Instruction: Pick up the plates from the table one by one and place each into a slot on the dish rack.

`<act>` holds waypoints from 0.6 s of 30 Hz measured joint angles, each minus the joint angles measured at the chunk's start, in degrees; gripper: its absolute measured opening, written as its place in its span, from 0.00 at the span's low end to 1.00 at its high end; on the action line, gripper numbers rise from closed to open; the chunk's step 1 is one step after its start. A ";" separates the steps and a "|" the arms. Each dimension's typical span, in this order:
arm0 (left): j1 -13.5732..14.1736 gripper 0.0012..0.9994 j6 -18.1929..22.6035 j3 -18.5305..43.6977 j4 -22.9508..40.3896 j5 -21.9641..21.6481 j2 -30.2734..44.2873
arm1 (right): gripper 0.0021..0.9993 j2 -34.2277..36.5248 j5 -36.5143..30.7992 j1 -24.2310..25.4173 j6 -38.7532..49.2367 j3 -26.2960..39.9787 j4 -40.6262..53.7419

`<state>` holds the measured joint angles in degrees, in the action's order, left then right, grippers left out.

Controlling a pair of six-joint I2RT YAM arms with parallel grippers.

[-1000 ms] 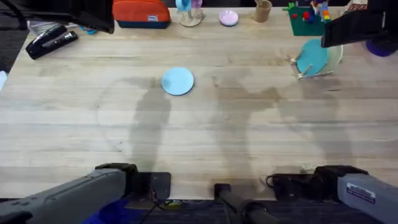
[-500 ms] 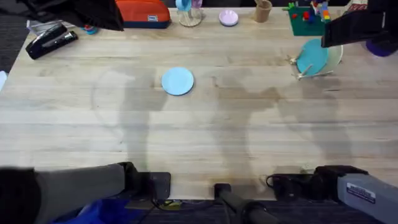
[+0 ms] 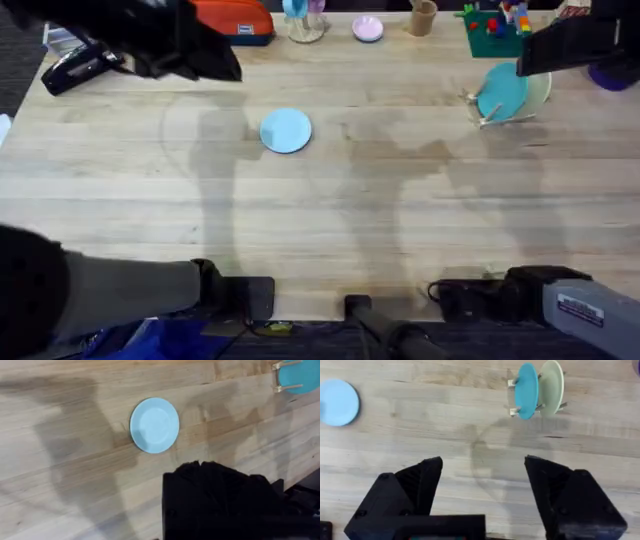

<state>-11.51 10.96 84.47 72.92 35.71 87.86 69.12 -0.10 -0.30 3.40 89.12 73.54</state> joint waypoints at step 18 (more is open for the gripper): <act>0.00 0.04 1.11 -6.65 -12.53 3.75 19.25 | 0.99 3.37 0.00 0.00 0.00 0.07 -0.02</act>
<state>-11.51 12.07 77.82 60.38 39.46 107.11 72.49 -0.10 -0.30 3.40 89.19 73.52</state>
